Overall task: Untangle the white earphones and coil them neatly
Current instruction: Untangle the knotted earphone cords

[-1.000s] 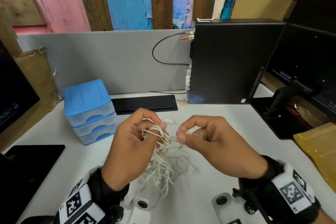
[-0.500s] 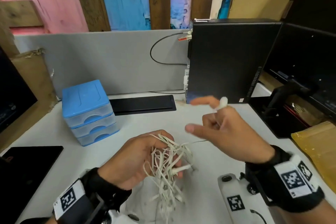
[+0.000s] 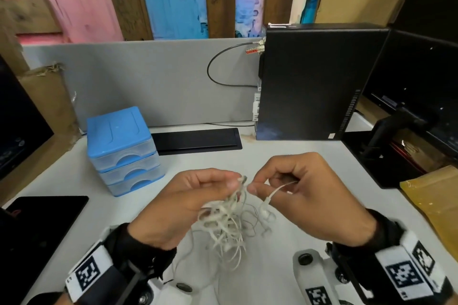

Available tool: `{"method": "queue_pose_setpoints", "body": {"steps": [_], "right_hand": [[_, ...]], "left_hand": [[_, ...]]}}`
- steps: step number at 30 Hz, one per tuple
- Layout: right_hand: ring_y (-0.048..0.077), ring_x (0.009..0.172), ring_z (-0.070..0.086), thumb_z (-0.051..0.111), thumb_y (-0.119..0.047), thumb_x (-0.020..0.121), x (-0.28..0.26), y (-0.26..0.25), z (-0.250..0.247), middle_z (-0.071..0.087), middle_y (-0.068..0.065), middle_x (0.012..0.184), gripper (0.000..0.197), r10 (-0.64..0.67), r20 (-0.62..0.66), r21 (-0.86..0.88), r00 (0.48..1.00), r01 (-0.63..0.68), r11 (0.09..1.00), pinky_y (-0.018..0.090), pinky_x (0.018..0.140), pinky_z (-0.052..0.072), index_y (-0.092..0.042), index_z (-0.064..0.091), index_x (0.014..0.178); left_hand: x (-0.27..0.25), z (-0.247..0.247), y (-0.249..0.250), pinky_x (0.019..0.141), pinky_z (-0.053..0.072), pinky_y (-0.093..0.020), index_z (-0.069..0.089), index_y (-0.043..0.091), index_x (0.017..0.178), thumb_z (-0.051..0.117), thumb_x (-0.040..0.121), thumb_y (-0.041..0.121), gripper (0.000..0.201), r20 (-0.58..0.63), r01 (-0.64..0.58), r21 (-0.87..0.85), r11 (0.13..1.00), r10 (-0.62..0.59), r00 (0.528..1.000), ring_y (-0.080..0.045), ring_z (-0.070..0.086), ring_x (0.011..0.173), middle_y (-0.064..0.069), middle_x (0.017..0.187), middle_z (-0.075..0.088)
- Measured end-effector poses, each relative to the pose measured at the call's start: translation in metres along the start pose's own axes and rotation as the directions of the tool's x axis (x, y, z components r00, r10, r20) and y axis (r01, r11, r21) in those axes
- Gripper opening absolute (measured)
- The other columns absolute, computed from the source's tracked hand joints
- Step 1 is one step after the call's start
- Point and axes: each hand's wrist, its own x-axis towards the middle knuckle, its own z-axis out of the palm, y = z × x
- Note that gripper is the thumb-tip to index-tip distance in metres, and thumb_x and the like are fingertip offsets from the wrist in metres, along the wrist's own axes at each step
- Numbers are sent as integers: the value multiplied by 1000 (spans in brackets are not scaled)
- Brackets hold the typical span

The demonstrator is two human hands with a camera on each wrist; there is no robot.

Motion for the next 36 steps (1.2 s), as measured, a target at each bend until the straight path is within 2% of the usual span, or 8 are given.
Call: {"method": "queue_pose_setpoints", "body": {"steps": [4,9,12,15,18,24,32,36], "right_hand": [[10,48,44,76,-26,85,-2,0,12,55,-10,55,10,-36,-12,-109,999,34,993,21,53,38,-27,73,76],[7,44,39,77,-19,85,3,10,8,51,-13,52,14,-11,-140,-57,990,3,998,15,50,33,-22,70,73],[11,45,38,77,-18,86,4,10,6,55,-5,55,14,-5,-160,0,987,5,1000,20,48,35,-22,71,73],[27,47,41,77,-19,86,4,8,6,57,2,57,13,-2,-145,19,989,5,1000,26,48,36,-21,72,74],[19,45,37,77,-18,86,4,7,6,54,6,54,13,-3,-129,40,992,8,999,22,48,34,-20,72,74],[7,46,32,77,-13,85,4,5,5,39,1,50,12,18,-90,163,996,-3,987,16,49,32,-15,74,73],[13,48,24,76,-24,86,3,6,1,28,-1,49,9,62,-19,44,998,-61,997,24,49,29,-23,78,77],[13,62,66,76,-21,87,3,4,2,74,-5,69,9,83,67,82,994,-88,993,40,67,57,-27,82,85]], "left_hand": [[3,-2,-6,66,57,-22,79,8,94,75,71,13,24,-65,-64,22,998,65,996,-17,70,72,-16,86,76],[6,-8,-12,82,57,-25,79,11,99,76,80,7,20,45,-66,167,984,60,997,-19,72,87,-12,96,77],[8,-9,-18,95,53,-33,80,19,97,82,79,24,19,102,-94,291,952,67,993,-19,69,94,-3,96,77],[9,-10,-20,83,48,-43,80,25,92,77,79,40,19,132,-149,349,925,109,985,-39,60,88,-4,94,72],[8,-10,-19,84,49,-54,77,26,95,71,79,46,26,153,-198,354,914,153,976,-43,57,89,-8,100,71],[9,5,-28,62,35,-18,78,25,96,82,73,49,33,125,-260,354,898,230,965,-8,37,63,12,72,54],[11,2,-24,64,37,-17,75,17,73,81,69,40,24,-35,-310,384,870,349,936,-9,48,66,4,76,61],[8,1,-20,58,39,-20,73,14,72,83,65,38,27,-69,-294,359,886,339,938,-7,47,58,4,63,57]]}}
